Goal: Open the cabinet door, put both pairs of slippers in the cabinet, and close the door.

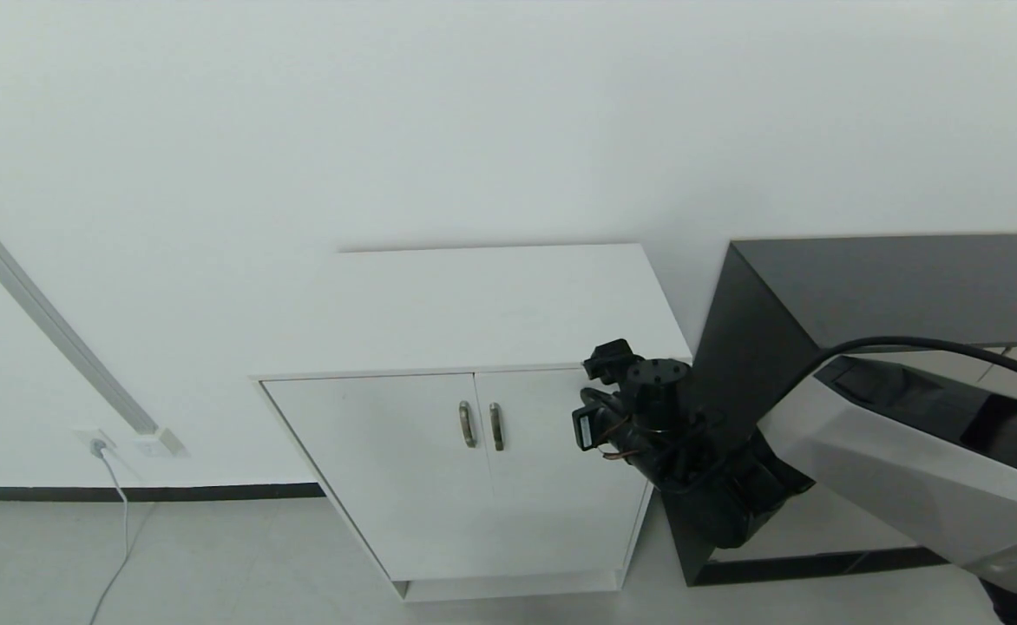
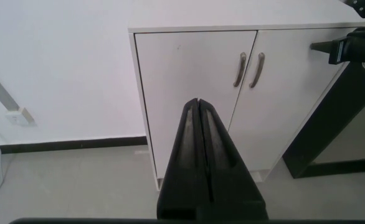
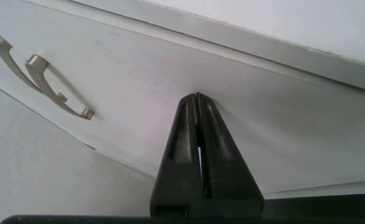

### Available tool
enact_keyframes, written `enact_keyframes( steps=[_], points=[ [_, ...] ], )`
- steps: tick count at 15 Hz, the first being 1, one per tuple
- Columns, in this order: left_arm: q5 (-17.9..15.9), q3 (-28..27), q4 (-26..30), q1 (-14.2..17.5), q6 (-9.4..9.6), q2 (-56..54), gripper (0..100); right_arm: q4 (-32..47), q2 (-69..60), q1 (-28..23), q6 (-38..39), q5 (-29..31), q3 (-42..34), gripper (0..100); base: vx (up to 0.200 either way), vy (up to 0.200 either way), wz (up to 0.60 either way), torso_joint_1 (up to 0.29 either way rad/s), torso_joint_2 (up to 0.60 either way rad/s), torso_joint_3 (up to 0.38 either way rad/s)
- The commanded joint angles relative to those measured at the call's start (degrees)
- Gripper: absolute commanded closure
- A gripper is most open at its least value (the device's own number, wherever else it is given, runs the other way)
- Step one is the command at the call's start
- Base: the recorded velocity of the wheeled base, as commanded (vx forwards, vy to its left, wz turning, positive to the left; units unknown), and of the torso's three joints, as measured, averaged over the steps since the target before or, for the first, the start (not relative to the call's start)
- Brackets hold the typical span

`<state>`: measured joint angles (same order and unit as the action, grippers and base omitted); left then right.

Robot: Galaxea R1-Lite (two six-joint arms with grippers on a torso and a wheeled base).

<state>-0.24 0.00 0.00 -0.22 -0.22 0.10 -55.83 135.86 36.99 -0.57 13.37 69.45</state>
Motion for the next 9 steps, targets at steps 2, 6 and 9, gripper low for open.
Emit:
enact_keyframes(
  steps=[2,6,9],
  points=[
    [0.0,0.0,0.0,0.0,0.04,0.0,100,0.5,0.0,0.0,0.0,0.1,0.7,100,0.0,0.0,0.0,0.0,0.0,0.0],
    [0.0,0.0,0.0,0.0,-0.04,0.0,100,0.5,0.1,0.0,0.0,0.2,0.9,100,0.0,0.0,0.0,0.0,0.0,0.0],
    [0.0,0.0,0.0,0.0,-0.04,0.0,100,0.6,0.5,0.0,-0.1,0.2,1.0,100,0.0,0.0,0.0,0.0,0.0,0.0]
  ],
)
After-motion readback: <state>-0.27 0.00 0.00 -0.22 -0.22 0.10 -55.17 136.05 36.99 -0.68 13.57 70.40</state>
